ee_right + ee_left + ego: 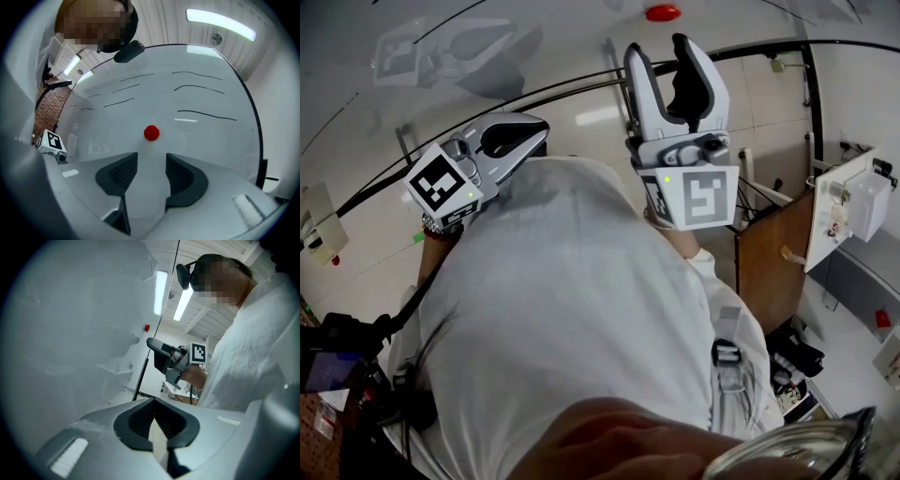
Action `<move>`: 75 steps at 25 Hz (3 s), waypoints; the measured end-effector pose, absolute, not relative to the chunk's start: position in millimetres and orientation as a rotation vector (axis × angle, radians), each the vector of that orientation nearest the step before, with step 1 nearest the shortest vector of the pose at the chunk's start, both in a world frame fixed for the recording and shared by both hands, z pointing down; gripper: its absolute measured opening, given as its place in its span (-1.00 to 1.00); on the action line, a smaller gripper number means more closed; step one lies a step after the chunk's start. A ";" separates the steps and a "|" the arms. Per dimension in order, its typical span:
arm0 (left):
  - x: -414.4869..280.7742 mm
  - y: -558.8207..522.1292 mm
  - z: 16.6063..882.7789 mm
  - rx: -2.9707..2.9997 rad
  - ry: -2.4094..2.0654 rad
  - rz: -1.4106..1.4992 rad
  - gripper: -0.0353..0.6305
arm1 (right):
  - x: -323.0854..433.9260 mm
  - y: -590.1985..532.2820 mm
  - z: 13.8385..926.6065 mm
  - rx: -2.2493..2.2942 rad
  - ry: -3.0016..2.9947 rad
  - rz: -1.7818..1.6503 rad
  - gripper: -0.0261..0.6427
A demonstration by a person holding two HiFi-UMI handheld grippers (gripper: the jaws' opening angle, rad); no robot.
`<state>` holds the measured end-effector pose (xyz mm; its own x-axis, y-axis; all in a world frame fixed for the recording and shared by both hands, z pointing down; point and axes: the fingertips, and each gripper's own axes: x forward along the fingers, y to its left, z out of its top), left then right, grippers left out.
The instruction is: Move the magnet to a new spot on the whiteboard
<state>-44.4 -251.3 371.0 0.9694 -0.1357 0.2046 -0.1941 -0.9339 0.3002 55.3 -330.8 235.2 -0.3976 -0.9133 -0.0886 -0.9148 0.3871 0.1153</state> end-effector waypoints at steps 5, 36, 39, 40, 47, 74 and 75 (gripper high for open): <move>-47.0 -242.8 376.1 2.760 -0.331 0.252 -0.89 | 80.5 -316.5 254.9 -1.751 2.593 0.121 -0.38; -75.5 -46.2 337.1 2.717 -0.884 0.086 -0.89 | 63.6 -133.4 260.5 -1.278 2.780 -0.095 -0.38; -91.1 -27.2 340.7 2.700 -0.890 0.051 -0.89 | 27.6 -112.1 259.4 -1.197 2.830 -0.088 -0.38; -93.8 -20.9 343.3 2.697 -0.888 0.045 -0.89 | 19.3 -104.8 260.1 -1.181 2.847 -0.081 -0.38; -107.2 31.0 352.9 2.701 -0.804 0.019 -0.89 | 4.7 -52.6 266.4 -1.285 2.876 -0.088 -0.38; -50.1 98.7 357.1 2.674 -0.817 0.037 -0.89 | 58.6 39.3 256.8 -1.235 2.888 0.050 -0.41; -31.1 103.9 356.8 2.681 -0.808 0.045 -0.89 | 76.9 41.6 254.4 -1.246 2.874 0.086 -0.41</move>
